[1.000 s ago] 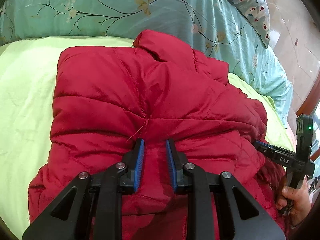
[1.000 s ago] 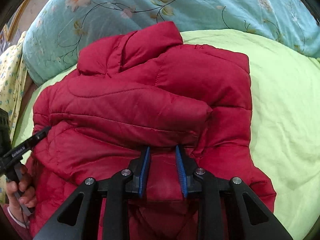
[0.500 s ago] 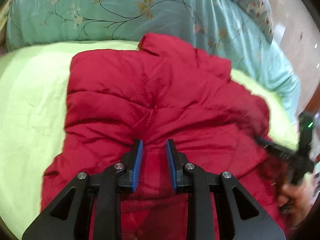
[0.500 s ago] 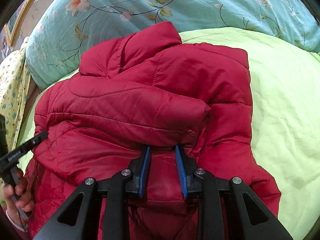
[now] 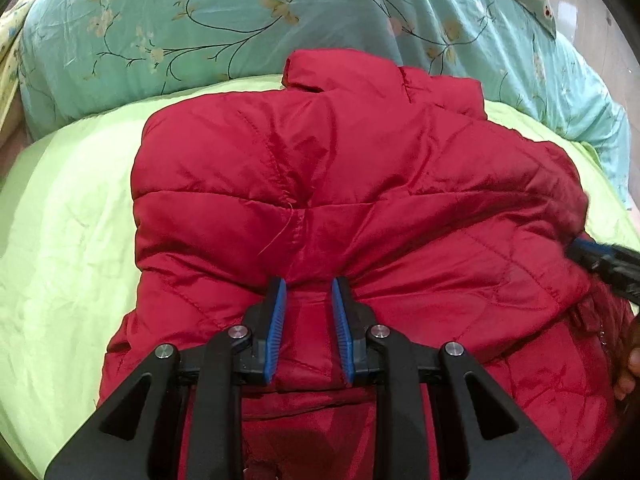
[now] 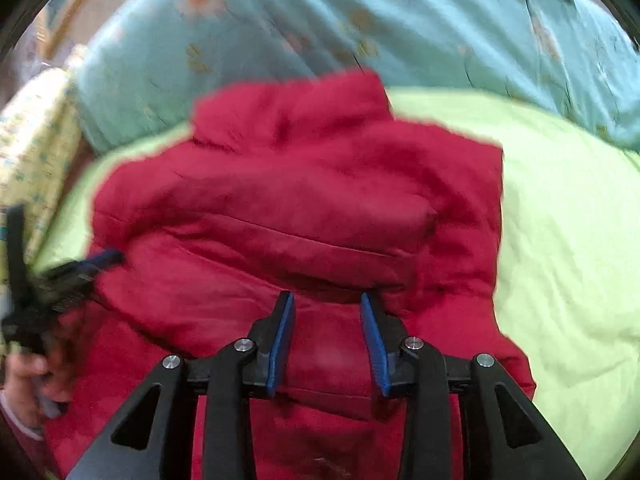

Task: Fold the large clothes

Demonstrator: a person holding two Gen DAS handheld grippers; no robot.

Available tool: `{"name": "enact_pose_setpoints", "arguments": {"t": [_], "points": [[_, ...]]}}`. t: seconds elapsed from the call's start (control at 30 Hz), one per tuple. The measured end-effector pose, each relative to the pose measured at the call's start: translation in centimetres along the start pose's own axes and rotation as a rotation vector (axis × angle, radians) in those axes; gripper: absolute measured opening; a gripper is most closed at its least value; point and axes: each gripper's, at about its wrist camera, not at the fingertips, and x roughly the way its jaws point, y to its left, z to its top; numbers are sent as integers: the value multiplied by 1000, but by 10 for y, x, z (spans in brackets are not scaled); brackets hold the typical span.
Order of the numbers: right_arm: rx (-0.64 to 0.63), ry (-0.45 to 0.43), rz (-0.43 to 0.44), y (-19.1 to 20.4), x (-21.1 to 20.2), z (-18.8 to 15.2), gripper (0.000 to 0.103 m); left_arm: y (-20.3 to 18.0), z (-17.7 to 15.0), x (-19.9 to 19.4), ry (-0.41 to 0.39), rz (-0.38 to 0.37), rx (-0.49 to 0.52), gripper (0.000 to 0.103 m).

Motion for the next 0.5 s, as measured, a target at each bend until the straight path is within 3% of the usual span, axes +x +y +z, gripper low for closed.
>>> {"name": "enact_pose_setpoints", "arguments": {"t": [0.2,0.3,0.5], "points": [[-52,-13,-52,7,2,2,33,-3,6,0,50,39,-32,22],[-15,-45,-9,3,-13,-2,36,0,7,-11,53,23,-85,22],[140,-99,107,-20,-57,-5,39,5,-14,-64,25,2,-87,22]]}}
